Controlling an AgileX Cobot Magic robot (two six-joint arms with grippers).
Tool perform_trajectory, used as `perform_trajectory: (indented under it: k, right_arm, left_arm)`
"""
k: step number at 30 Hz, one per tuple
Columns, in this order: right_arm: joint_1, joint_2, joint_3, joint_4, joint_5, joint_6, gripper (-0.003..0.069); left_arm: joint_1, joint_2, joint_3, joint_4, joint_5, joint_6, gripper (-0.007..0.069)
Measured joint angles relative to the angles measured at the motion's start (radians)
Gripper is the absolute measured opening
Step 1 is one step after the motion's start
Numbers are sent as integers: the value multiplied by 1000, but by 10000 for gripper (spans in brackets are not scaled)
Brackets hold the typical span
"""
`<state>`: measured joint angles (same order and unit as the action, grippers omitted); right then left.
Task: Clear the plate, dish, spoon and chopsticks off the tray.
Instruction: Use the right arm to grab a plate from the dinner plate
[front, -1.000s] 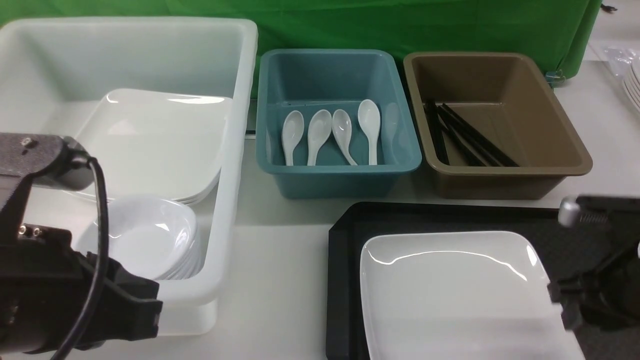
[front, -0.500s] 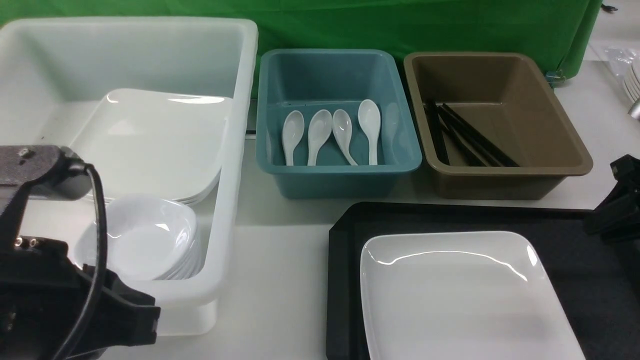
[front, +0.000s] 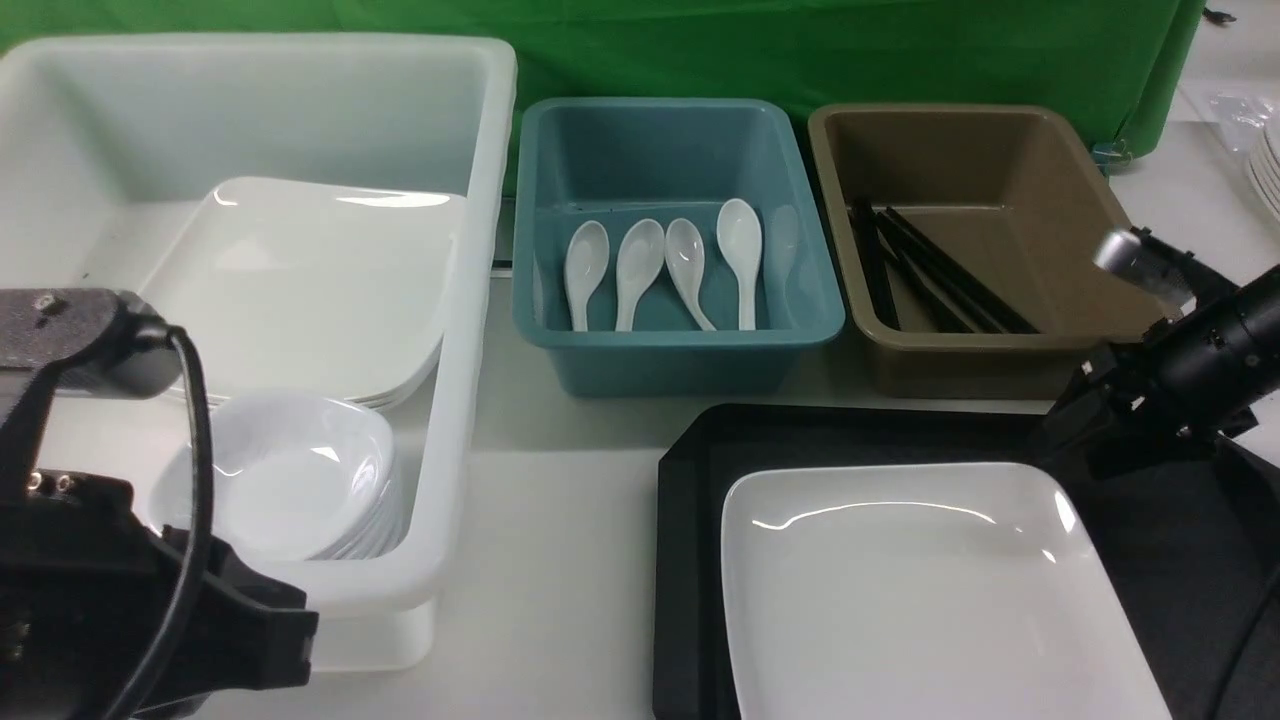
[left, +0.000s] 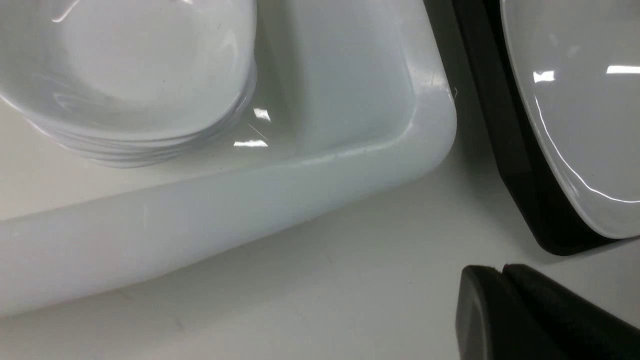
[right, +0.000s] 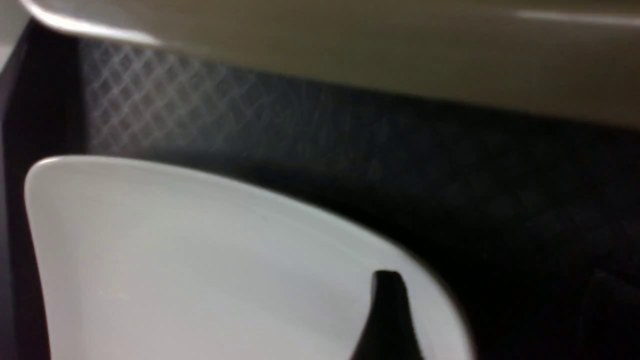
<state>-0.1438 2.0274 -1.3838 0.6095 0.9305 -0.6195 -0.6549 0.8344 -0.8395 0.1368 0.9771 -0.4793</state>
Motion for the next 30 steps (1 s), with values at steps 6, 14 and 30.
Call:
perform_trajectory:
  k: [6,14,30]
  right_arm:
    - [35,48,-1,0,34,-27,520]
    - [96,52,-7,-25,36,-52,467]
    - [108,-56,6,-79,74,-37,140]
  left_arm:
    - [0,0,0,0,0,-3,8]
    - [0,0,0,0,0,-3,8]
    - [0,0,0,2,1,-5,8]
